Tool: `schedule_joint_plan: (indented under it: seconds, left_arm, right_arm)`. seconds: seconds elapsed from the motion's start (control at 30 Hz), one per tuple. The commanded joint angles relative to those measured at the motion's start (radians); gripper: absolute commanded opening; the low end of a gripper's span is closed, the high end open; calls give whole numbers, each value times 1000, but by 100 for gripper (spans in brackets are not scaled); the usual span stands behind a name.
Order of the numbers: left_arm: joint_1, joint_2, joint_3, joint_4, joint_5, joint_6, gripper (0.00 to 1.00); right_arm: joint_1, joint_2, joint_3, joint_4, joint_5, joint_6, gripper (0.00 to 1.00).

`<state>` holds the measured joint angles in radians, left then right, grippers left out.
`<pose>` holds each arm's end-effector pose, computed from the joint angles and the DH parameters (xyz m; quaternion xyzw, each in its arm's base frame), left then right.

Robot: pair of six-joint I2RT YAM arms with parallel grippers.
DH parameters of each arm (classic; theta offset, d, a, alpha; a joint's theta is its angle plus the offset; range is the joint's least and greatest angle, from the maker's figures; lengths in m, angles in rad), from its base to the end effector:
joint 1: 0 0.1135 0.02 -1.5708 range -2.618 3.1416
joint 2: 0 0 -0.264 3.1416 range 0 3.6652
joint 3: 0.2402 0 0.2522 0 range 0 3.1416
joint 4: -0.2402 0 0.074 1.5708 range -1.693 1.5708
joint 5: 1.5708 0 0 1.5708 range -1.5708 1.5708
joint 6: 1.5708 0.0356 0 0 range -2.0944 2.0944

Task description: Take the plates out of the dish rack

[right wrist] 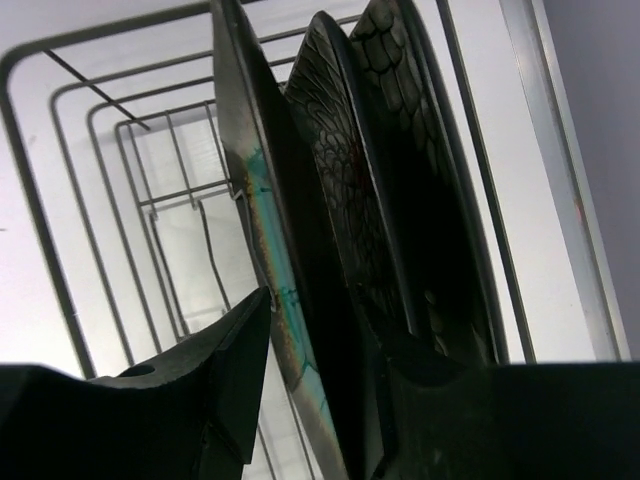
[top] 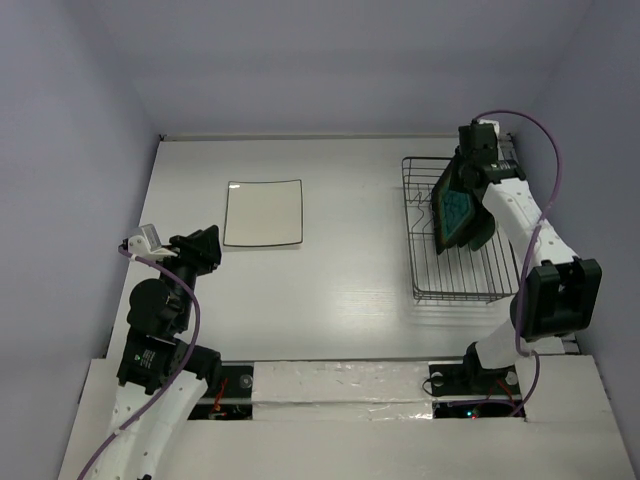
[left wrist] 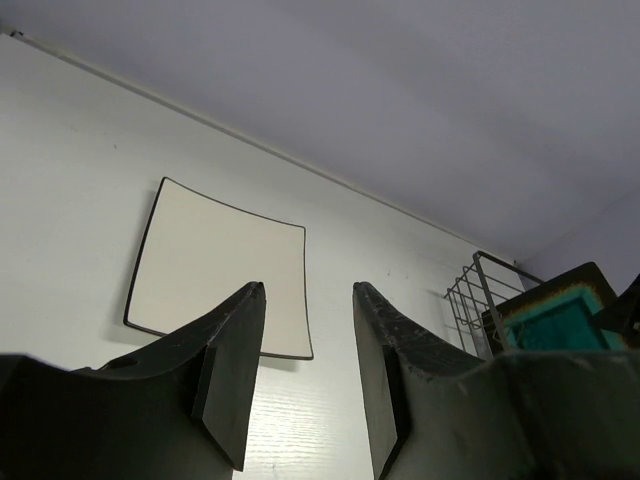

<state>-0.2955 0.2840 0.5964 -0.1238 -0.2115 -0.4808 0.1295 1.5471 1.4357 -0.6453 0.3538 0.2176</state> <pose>0.0865 -0.0185 0.3403 -0.1396 0.6236 -0.2277 0.7347 0.3407 0.0319 0.3361 0.1094 0.9000 -0.0919 0.4118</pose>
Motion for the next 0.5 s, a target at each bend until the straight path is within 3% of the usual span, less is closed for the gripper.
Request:
schedule_joint_plan:
  seconds: [0.0,0.2,0.4,0.47]
  left_arm:
    - [-7,3,-3,44,4,2,38]
    - [-7,7,-4,44,4,2,38]
    - [-7,12,-4,47,4,2,38]
    - [-7,17,-4,47,4,2,38]
  right_arm:
    - [2,37,55,-17,-26,-23,39]
    - [2,48,120,-48,-7,-53,15]
    - [2,1,158,-74,2,-86,0]
    - [2,-34,170,-76,-1,-90,0]
